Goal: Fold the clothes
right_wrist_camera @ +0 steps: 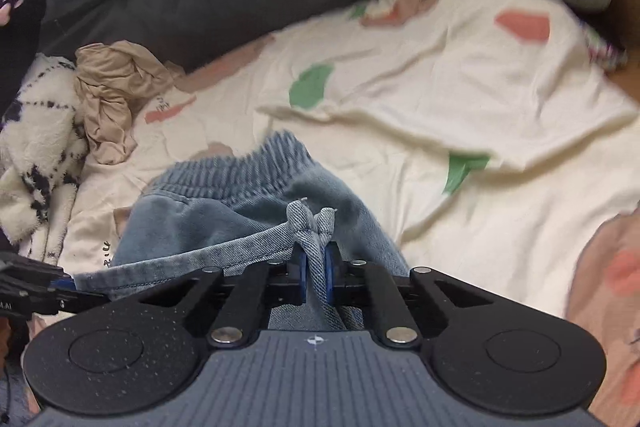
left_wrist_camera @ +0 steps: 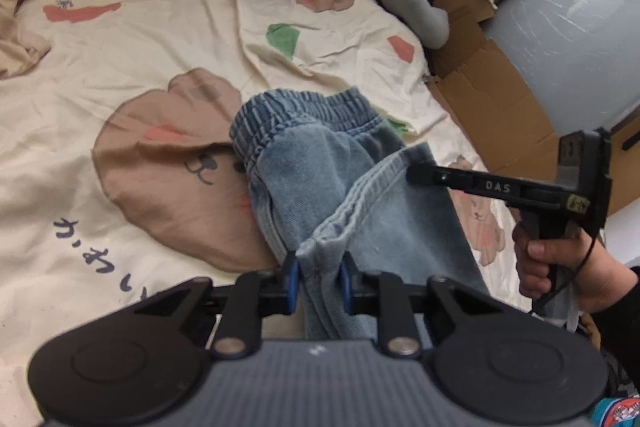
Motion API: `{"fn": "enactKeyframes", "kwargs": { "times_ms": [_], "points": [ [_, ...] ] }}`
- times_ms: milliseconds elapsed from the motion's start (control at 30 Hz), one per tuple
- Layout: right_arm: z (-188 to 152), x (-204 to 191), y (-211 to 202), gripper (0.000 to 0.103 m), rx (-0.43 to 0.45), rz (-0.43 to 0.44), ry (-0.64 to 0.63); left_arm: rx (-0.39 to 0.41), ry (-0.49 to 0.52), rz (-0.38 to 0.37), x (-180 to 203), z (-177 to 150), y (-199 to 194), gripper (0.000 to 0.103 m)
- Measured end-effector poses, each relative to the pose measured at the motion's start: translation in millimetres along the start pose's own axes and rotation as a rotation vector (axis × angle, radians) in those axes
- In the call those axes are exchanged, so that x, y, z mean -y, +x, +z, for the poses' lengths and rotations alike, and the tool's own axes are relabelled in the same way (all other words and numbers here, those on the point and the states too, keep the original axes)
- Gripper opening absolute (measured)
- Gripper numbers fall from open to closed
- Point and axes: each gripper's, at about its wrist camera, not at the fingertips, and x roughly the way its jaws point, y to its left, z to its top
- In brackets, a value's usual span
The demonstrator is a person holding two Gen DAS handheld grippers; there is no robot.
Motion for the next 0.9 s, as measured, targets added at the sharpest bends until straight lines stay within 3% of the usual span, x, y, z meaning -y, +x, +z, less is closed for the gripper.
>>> {"fn": "enactKeyframes", "kwargs": {
  "times_ms": [233,567,900],
  "points": [
    [8,-17,-39,0.007,0.08,-0.044,-0.055,0.001,0.018,0.022,10,3,-6,0.02],
    [11,-36,-51,0.007,0.107,-0.043,-0.079,0.024,0.042,0.028,12,4,-22,0.018],
    [44,-24,-58,0.007,0.175,-0.123,-0.045,0.089,0.093,-0.012,20,63,-16,0.018]
  ]
}}
